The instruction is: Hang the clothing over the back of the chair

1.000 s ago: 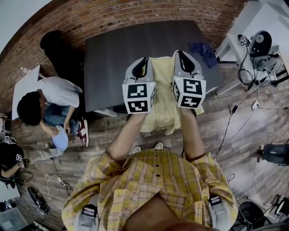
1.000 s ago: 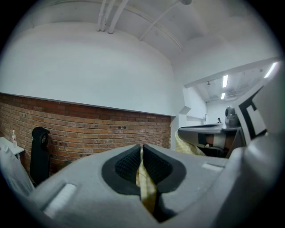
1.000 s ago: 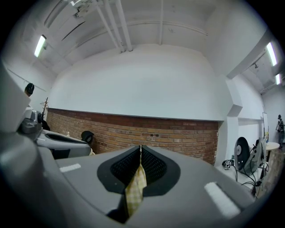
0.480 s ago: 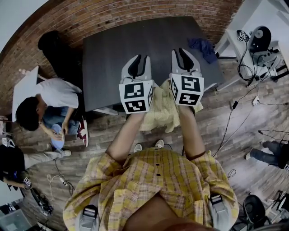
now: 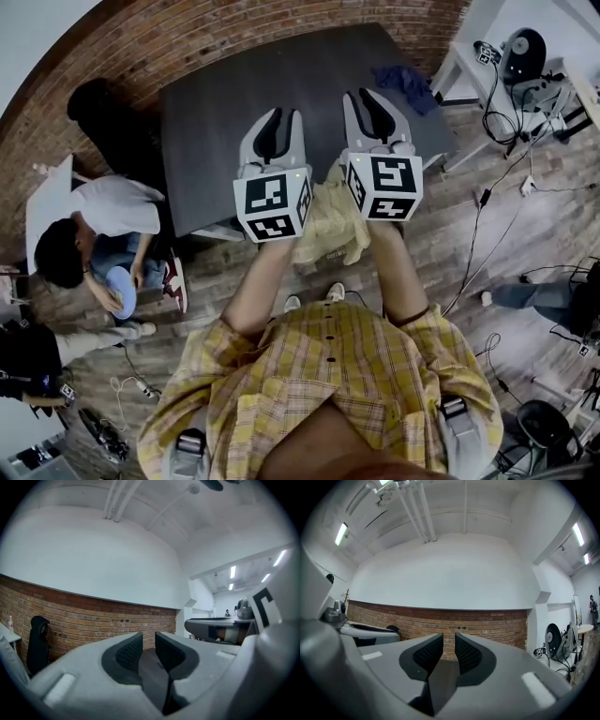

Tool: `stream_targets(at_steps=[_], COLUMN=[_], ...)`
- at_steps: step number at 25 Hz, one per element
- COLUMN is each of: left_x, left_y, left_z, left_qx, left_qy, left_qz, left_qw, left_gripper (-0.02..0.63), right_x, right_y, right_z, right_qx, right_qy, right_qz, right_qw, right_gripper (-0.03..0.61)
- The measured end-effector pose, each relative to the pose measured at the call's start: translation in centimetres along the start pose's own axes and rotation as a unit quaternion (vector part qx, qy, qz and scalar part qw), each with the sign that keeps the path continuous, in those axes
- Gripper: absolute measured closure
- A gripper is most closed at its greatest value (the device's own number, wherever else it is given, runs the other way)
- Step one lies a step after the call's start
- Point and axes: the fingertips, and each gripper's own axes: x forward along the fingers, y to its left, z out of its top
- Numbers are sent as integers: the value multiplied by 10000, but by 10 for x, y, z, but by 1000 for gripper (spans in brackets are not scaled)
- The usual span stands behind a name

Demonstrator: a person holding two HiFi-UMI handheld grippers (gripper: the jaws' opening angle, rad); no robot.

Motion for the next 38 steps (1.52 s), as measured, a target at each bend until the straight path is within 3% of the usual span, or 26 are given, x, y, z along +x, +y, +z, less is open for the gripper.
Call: stream_targets(at_steps=[15,22,38], left_x=[-67,-107,-179], left_y=[-31,-39,-52], left_z=[22,23,14], left_qx=[148,183,346], left_qy=[-257,-362,-356], left_qz=[-480,-641,-922], left_qw=[9984,9971,9945], left_gripper=[578,611,612], right_x=[-74,-109,-174], right_y=[37,66,116], right_z=[28,26,28], right_qx=[40,47,145], right_qy=[-298,-336,-448], right_qz=[-9,26,69], right_qw=[9995,9994,9989], right_gripper=[532,575,586])
